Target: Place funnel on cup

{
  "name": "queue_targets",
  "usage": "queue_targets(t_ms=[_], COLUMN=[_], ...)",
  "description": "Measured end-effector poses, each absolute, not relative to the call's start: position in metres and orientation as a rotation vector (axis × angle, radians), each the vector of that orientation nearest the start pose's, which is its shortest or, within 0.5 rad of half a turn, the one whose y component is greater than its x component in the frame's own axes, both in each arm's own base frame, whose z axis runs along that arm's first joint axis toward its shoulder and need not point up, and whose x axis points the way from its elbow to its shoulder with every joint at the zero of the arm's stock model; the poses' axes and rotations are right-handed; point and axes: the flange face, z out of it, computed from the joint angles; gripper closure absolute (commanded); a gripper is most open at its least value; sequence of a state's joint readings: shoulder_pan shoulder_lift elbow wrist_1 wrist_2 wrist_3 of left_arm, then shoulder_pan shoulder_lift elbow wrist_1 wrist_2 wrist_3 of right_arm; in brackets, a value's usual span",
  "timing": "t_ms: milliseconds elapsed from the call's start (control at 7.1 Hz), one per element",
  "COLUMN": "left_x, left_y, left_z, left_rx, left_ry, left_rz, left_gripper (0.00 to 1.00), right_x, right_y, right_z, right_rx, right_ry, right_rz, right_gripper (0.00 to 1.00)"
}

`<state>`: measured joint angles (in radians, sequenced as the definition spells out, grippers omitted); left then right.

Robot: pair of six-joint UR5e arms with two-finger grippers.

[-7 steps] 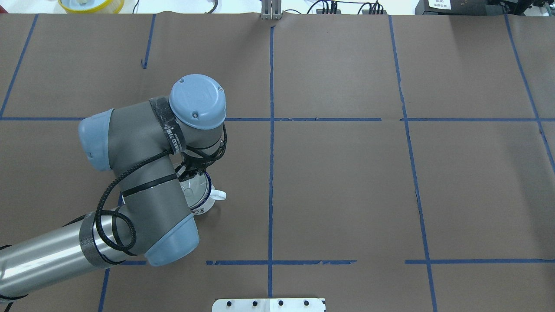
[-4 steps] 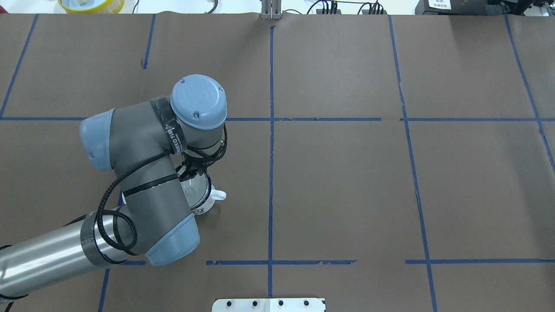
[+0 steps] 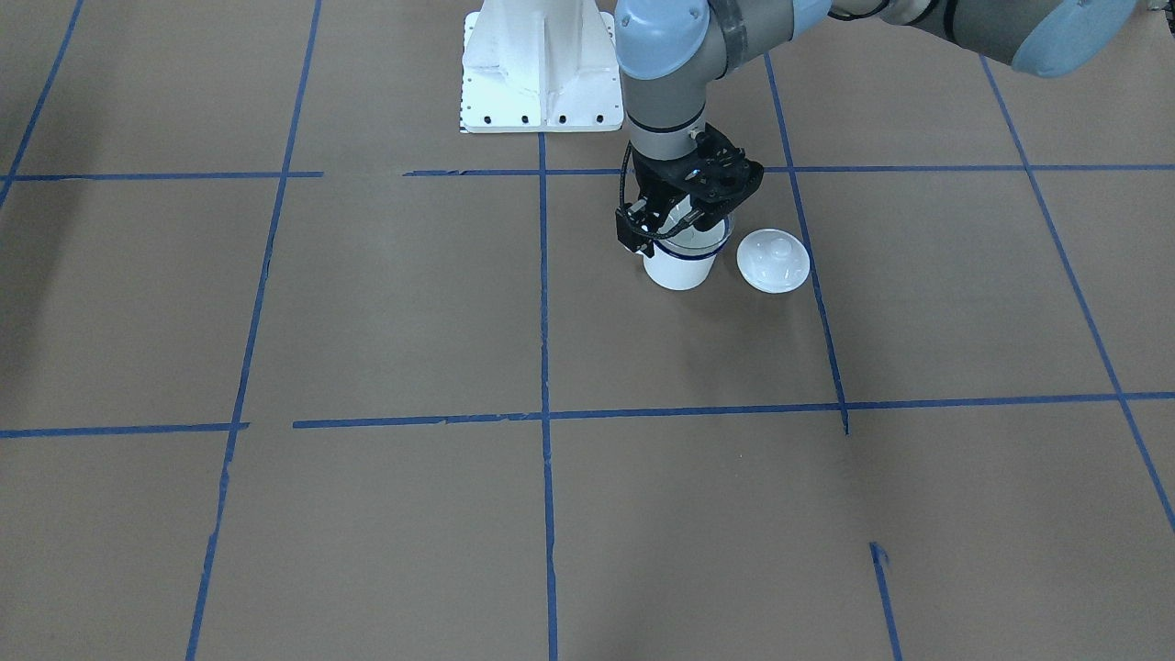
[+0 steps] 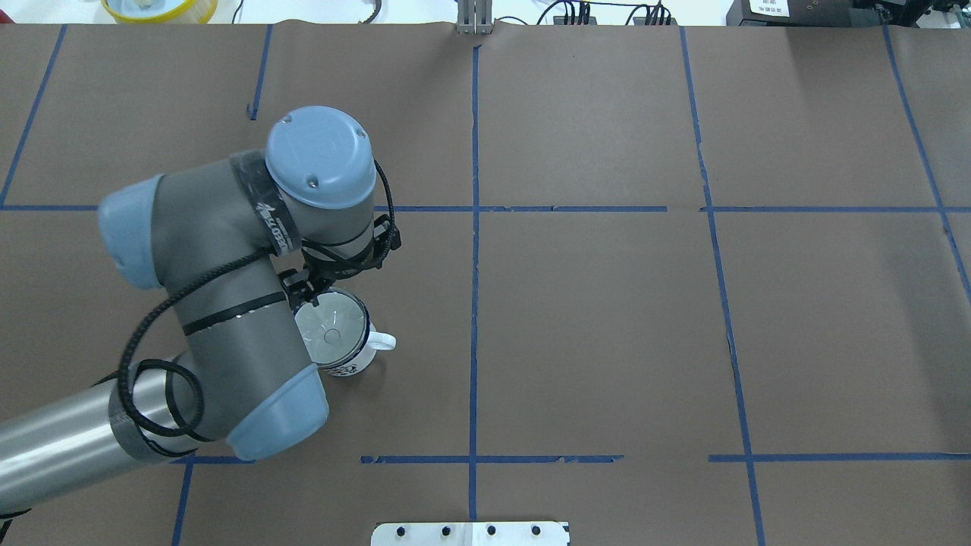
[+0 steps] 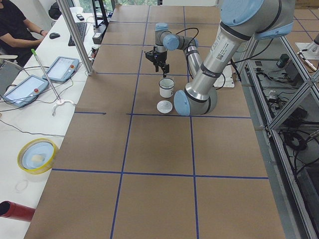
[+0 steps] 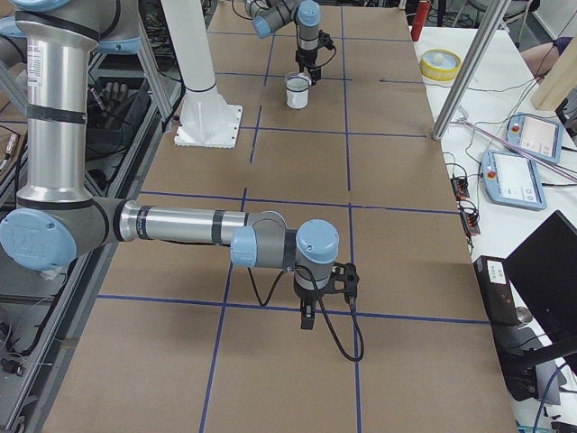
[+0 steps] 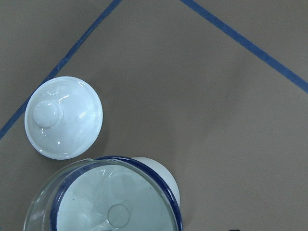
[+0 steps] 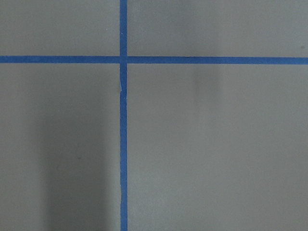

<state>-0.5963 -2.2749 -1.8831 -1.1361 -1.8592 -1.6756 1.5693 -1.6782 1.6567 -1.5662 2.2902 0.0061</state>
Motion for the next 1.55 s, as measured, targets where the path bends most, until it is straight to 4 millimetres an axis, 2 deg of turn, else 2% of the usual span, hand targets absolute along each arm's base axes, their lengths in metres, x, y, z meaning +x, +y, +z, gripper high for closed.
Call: queue_targets(t_ms=[141, 282, 423, 563, 704, 845, 1127, 1268, 1408, 1549], left_x=[0.412, 0.37, 0.324, 0.272, 0.213, 0.15, 0.025, -0.027, -0.058, -0.076], left_y=[-0.453, -0.477, -0.502, -0.526, -0.546, -0.555, -0.544, -0.526, -0.502, -0.483], left_z=[0.176, 0.186, 0.211, 0.247, 0.295, 0.358, 0.483, 0.538, 0.576, 0.599], left_rx=[-0.068, -0.019, 0.008, 0.034, 0.06, 0.075, 0.073, 0.069, 0.062, 0.059], left_ry=[0.67, 0.679, 0.679, 0.682, 0.687, 0.689, 0.705, 0.73, 0.746, 0.755], left_rz=[-0.509, -0.428, -0.332, -0.24, -0.16, -0.072, 0.057, 0.104, 0.129, 0.129], left_gripper=[0.0, 0.0, 0.0, 0.0, 0.0, 0.0, 0.0, 0.0, 0.0, 0.0], right_x=[0.067, 0.067, 0.067, 0.067, 0.067, 0.067, 0.067, 0.067, 0.067, 0.067], right_y=[-0.445, -0.445, -0.445, -0.445, -0.445, -0.445, -0.445, -0.445, -0.445, -0.445], right_z=[0.67, 0.67, 0.67, 0.67, 0.671, 0.671, 0.67, 0.67, 0.67, 0.67], right_rx=[-0.019, -0.019, -0.019, -0.019, -0.02, -0.02, -0.02, -0.02, -0.019, -0.02], right_ry=[-0.719, -0.719, -0.719, -0.719, -0.719, -0.719, -0.719, -0.719, -0.719, -0.719], right_rz=[0.01, 0.011, 0.01, 0.011, 0.011, 0.011, 0.011, 0.011, 0.011, 0.011], right_gripper=[0.0, 0.0, 0.0, 0.0, 0.0, 0.0, 0.0, 0.0, 0.0, 0.0])
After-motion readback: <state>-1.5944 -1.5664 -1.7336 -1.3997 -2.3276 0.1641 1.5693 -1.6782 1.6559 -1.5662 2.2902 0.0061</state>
